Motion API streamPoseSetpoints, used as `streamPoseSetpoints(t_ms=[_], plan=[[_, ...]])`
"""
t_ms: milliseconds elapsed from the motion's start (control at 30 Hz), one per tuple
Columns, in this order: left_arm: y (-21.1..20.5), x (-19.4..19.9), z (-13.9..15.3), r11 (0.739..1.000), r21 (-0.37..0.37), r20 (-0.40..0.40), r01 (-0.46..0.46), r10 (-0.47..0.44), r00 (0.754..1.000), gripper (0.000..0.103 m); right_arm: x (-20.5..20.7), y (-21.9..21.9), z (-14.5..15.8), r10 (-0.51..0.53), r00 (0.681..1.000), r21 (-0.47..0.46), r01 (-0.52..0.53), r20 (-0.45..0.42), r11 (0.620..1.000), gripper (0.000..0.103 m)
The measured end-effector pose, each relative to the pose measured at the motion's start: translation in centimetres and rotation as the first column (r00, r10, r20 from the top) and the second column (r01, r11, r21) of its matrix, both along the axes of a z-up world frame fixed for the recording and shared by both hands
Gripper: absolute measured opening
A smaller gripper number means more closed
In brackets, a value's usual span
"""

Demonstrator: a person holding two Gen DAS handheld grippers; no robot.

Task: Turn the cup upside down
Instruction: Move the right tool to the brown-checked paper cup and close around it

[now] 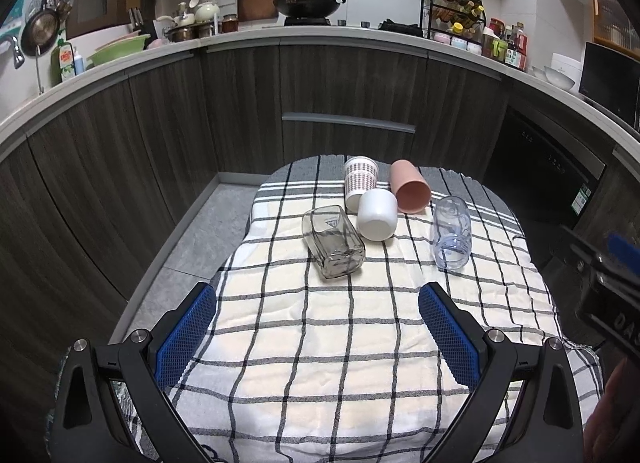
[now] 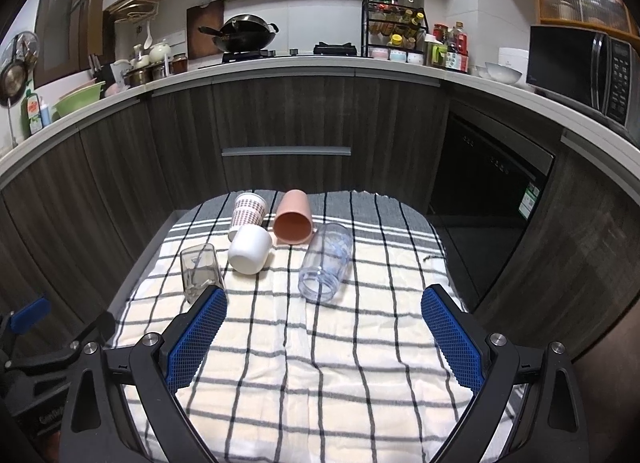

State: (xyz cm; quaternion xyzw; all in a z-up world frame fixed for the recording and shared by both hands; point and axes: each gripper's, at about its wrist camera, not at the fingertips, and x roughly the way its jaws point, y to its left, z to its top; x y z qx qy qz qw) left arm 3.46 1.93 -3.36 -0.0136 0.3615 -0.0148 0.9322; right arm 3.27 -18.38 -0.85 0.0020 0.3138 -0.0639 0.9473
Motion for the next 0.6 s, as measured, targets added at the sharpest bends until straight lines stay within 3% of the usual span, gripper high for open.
streamPoseSetpoints(t_ms=[600], plan=[[4.4,5.9,-2.7,0.988,-0.042,-0.058,-0.149,0.146,0.988,0.103,11.6,5.0,-1.7,0.156,0.983,-0.041,-0.161,-0.1,0.986,0.098]])
